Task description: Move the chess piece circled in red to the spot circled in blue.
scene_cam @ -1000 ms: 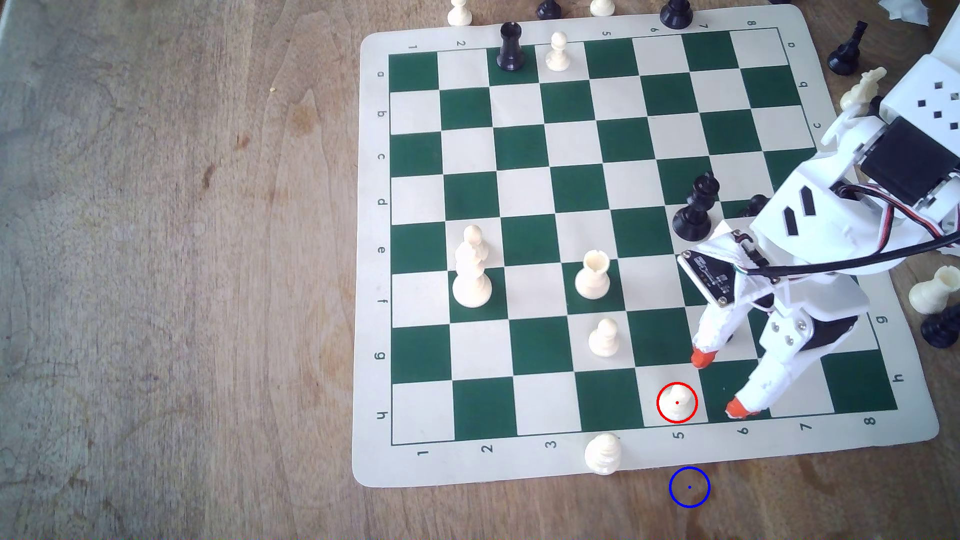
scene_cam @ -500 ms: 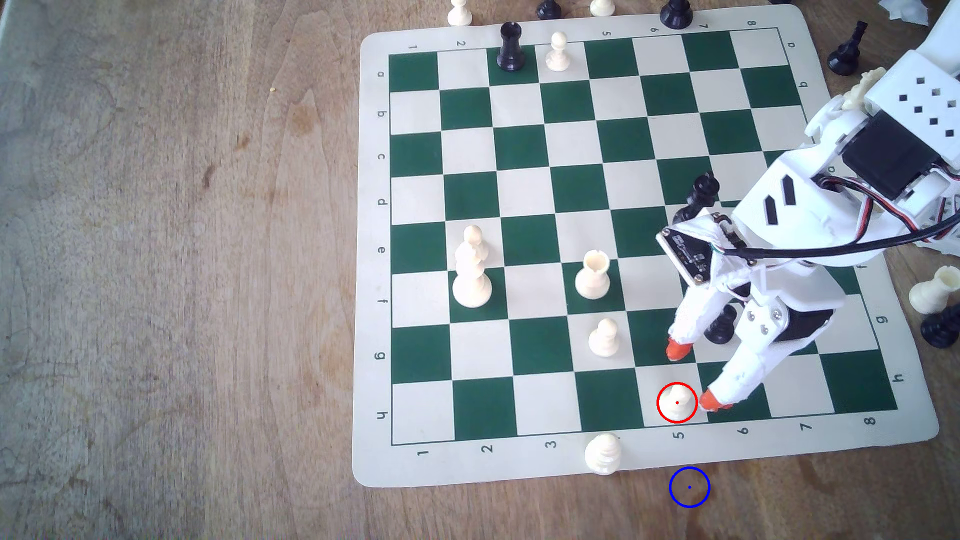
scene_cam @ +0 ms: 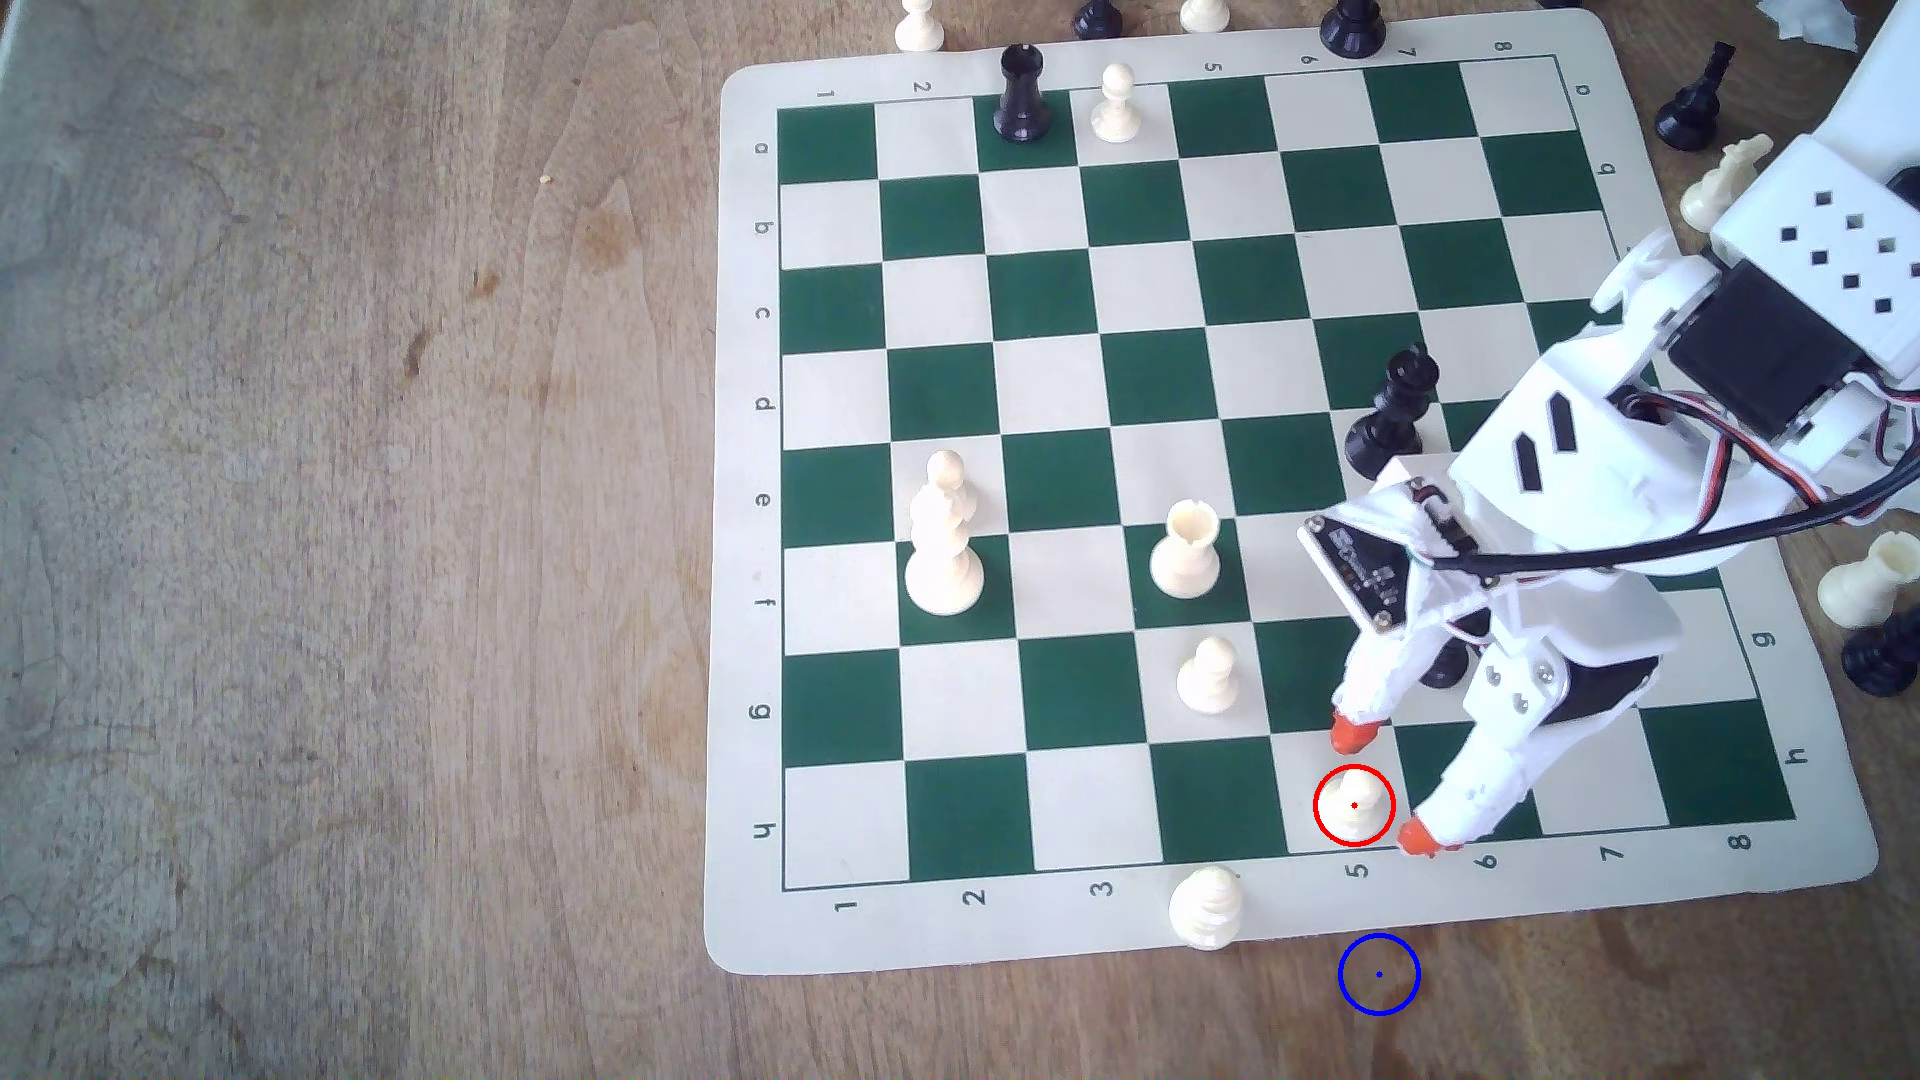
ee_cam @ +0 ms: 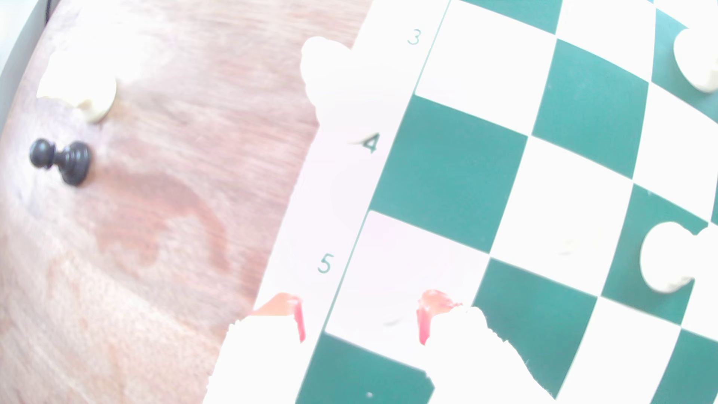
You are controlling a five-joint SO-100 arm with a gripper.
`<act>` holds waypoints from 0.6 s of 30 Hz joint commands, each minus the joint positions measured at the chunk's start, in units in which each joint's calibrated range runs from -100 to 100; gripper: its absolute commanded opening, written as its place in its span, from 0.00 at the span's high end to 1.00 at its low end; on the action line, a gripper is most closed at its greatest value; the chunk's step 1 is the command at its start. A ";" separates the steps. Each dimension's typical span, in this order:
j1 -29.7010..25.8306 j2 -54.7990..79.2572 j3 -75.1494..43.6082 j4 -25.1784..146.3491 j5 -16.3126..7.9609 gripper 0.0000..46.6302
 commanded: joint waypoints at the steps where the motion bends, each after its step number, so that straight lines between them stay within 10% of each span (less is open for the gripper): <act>1: -0.02 -0.18 -4.40 -0.64 -0.34 0.67; 18: -0.65 1.60 -6.58 -1.62 -0.68 0.68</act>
